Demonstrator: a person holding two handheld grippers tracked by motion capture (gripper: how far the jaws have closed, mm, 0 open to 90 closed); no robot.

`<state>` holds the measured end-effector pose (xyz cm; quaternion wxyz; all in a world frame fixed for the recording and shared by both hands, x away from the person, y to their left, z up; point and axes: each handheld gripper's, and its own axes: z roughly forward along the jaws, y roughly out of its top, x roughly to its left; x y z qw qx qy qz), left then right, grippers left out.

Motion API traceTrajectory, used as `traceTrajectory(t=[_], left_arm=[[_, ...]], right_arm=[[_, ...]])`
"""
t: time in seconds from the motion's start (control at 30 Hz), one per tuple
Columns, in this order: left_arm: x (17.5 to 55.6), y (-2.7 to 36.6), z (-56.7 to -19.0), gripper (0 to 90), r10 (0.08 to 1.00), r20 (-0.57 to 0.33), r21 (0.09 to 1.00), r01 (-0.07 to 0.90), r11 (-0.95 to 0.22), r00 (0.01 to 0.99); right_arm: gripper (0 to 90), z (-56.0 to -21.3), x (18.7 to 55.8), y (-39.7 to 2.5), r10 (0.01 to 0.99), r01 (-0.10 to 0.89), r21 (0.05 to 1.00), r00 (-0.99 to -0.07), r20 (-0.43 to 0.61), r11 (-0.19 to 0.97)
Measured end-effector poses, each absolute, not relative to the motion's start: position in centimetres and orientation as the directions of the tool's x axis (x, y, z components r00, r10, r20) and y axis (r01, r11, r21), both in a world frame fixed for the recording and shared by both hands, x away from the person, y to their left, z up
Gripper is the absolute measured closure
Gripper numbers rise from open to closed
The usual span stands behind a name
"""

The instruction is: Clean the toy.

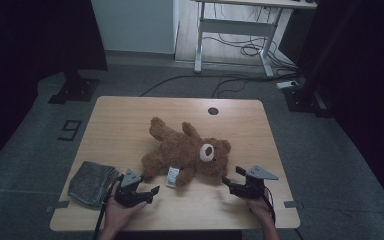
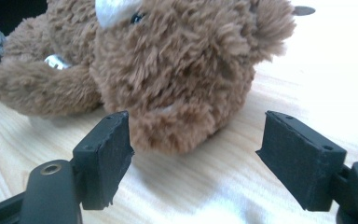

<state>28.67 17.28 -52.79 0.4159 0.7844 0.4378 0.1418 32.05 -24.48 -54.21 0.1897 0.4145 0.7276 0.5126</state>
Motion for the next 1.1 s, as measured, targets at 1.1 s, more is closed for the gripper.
traceTrajectory(t=[1.1], left_arm=[[27.9,17.1,-54.5,28.0,0.791,-0.174,0.745,0.604,-0.284,0.586]], right_arm=[[26.5,-55.0,28.3,-24.7,0.806,0.471,0.87,-0.566,0.171,0.147]])
